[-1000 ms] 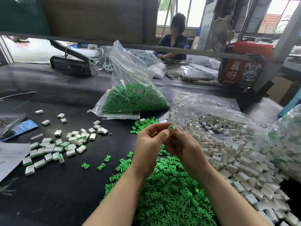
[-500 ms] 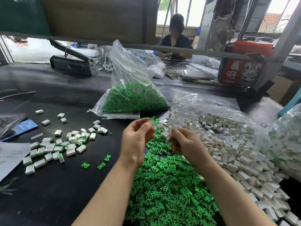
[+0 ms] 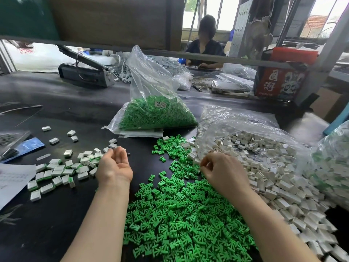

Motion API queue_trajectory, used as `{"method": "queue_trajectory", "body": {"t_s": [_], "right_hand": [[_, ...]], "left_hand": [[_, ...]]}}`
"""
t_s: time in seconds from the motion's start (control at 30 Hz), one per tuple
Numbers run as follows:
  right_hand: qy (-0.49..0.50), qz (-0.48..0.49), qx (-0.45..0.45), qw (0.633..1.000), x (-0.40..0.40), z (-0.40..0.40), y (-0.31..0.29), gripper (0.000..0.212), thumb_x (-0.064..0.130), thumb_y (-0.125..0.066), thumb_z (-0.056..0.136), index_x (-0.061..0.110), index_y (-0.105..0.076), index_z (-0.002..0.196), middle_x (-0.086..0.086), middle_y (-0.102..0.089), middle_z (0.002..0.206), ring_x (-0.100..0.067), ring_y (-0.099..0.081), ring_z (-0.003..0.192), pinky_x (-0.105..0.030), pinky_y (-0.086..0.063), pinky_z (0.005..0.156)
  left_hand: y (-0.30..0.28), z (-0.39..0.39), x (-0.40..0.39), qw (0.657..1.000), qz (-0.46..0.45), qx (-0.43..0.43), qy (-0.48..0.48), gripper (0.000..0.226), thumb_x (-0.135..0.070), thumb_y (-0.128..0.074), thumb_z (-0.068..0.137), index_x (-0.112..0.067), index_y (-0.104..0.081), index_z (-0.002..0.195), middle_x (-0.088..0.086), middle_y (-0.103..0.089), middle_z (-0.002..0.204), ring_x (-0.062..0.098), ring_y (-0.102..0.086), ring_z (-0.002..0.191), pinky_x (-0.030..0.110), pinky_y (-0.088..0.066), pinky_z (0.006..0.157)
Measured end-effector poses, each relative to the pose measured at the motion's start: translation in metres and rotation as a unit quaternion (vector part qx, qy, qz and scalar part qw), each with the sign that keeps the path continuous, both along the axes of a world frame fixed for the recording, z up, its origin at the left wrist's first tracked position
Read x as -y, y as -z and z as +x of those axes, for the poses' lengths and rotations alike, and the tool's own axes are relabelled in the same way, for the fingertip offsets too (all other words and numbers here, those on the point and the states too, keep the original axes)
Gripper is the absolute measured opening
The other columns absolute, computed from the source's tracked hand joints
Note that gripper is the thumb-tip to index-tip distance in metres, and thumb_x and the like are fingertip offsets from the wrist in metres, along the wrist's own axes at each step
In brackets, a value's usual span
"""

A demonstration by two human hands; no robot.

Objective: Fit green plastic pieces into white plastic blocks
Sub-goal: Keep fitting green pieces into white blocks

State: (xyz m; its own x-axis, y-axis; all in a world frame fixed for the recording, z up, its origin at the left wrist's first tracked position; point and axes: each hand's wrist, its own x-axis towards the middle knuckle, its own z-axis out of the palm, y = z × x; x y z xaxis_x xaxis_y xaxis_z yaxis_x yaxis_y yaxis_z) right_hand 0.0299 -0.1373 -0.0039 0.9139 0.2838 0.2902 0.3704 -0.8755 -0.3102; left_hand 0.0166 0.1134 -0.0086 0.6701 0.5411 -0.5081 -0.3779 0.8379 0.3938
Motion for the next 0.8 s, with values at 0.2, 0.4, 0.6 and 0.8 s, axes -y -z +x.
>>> {"method": "queue_trajectory", "body": {"t_s": [0.2, 0.4, 0.6, 0.8], "right_hand": [[0.048, -0.152, 0.073, 0.985, 0.001, -0.001, 0.006, 0.029, 0.023, -0.054, 0.095, 0.023, -0.06, 0.124, 0.001, -0.062, 0.126, -0.021, -0.049, 0.114, -0.035, -0.046, 0.098], [0.085, -0.183, 0.049, 0.978, -0.001, -0.001, 0.012, 0.049, 0.016, -0.051, 0.091, 0.03, -0.047, 0.138, -0.003, -0.048, 0.134, -0.025, -0.037, 0.124, -0.038, -0.038, 0.103], [0.069, -0.172, 0.038, 0.982, 0.004, 0.003, 0.015, 0.033, 0.03, -0.053, 0.095, 0.043, -0.054, 0.125, 0.001, -0.044, 0.127, -0.021, -0.031, 0.12, -0.036, -0.034, 0.1], [0.038, -0.133, 0.038, 0.99, 0.003, 0.003, 0.016, 0.036, 0.032, -0.053, 0.095, 0.048, -0.05, 0.127, 0.003, -0.043, 0.124, -0.02, -0.027, 0.118, -0.037, -0.029, 0.1]], "left_hand": [[-0.009, -0.004, 0.033, 0.942, 0.286, -0.057, 0.169, 0.013, -0.007, -0.057, 0.095, -0.017, -0.065, 0.091, 0.0, -0.069, 0.088, 0.01, -0.062, 0.076, 0.022, -0.05, 0.069], [0.001, -0.011, 0.085, 0.642, 0.669, -0.074, 0.369, 0.018, -0.019, -0.067, 0.091, -0.028, -0.068, 0.106, -0.006, -0.069, 0.109, 0.007, -0.064, 0.096, 0.021, -0.052, 0.078], [0.014, -0.011, 0.104, 0.408, 0.836, -0.118, 0.348, 0.028, -0.033, -0.066, 0.09, -0.03, -0.066, 0.118, -0.002, -0.052, 0.13, 0.02, -0.044, 0.124, 0.04, -0.036, 0.109], [0.014, -0.013, 0.104, 0.414, 0.841, -0.074, 0.341, 0.014, -0.027, -0.067, 0.089, -0.028, -0.071, 0.103, -0.002, -0.054, 0.12, 0.019, -0.046, 0.121, 0.034, -0.039, 0.104]]}}
